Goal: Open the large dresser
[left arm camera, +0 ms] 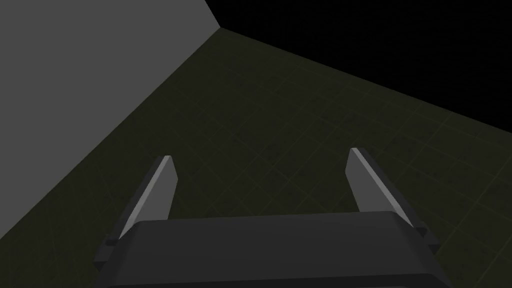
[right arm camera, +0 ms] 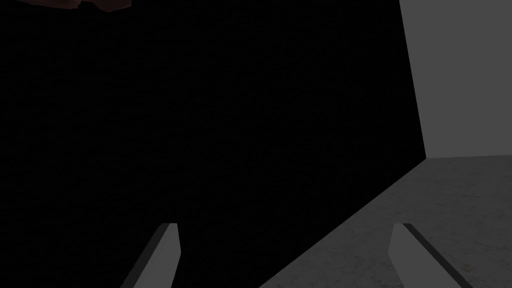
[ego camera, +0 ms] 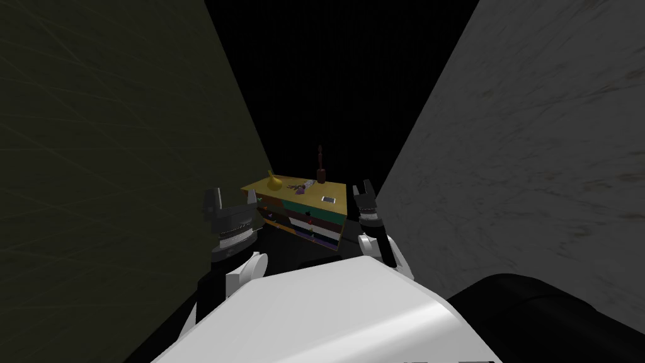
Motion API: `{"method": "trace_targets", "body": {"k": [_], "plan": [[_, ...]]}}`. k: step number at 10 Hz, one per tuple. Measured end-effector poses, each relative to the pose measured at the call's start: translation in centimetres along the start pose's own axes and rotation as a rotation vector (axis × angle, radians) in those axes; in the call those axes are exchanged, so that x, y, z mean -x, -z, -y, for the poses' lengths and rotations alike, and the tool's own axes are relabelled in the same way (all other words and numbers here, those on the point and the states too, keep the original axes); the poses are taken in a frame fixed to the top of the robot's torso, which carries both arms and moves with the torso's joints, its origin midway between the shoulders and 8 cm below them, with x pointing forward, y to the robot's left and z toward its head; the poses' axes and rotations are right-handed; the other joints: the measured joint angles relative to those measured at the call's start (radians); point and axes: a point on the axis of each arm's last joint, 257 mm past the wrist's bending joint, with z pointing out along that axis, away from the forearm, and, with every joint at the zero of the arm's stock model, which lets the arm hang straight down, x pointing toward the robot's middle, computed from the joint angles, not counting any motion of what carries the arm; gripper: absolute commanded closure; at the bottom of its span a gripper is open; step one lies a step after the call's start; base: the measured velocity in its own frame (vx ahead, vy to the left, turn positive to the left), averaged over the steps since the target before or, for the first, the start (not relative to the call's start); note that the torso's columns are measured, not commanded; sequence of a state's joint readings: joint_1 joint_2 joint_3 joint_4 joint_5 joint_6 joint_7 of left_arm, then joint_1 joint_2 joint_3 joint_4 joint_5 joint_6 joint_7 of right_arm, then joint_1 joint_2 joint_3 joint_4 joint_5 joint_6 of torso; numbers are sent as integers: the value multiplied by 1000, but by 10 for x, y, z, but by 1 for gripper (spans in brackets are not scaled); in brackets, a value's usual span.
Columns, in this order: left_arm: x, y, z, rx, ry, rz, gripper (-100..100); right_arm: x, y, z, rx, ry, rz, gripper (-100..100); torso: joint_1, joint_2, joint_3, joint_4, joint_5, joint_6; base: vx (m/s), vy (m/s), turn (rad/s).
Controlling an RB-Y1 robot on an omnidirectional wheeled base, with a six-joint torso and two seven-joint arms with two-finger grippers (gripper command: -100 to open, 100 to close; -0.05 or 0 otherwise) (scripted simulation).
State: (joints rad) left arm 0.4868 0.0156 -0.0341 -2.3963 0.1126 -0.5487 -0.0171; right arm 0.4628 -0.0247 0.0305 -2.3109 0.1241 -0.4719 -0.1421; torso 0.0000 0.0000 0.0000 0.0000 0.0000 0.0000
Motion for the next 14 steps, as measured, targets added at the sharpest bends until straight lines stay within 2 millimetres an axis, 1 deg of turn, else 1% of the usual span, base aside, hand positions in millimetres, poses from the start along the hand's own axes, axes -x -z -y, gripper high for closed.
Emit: {"method": "trace_targets", "body": {"k": [1,2,9,10,11,13,14], "plan": [[0,0,0,0,0,0,0,0,0,0,0,0,0,0,0,40,-82,41,0,0,0,0,0],[0,0,0,0,0,0,0,0,0,0,0,0,0,0,0,104,-209,105,0,0,0,0,0],[0,0,0,0,0,0,0,0,0,0,0,0,0,0,0,618,-1234,617,0,0,0,0,0],[0,0,0,0,0,0,-100,0,0,0,0,0,0,0,0,691,-1382,691,0,0,7,-3,-10],[-3,0,-3,6,-3,-16,-100,0,0,0,0,0,0,0,0,725,-1451,724,0,0,6,-6,-21],[-8,3,-14,30,-11,-55,-100,0,0,0,0,0,0,0,0,737,-1475,737,0,0,9,-10,-25],[-11,6,-24,53,-17,-79,-100,0,0,0,0,0,0,0,0,737,-1476,737,0,0,17,-14,-46]]}}
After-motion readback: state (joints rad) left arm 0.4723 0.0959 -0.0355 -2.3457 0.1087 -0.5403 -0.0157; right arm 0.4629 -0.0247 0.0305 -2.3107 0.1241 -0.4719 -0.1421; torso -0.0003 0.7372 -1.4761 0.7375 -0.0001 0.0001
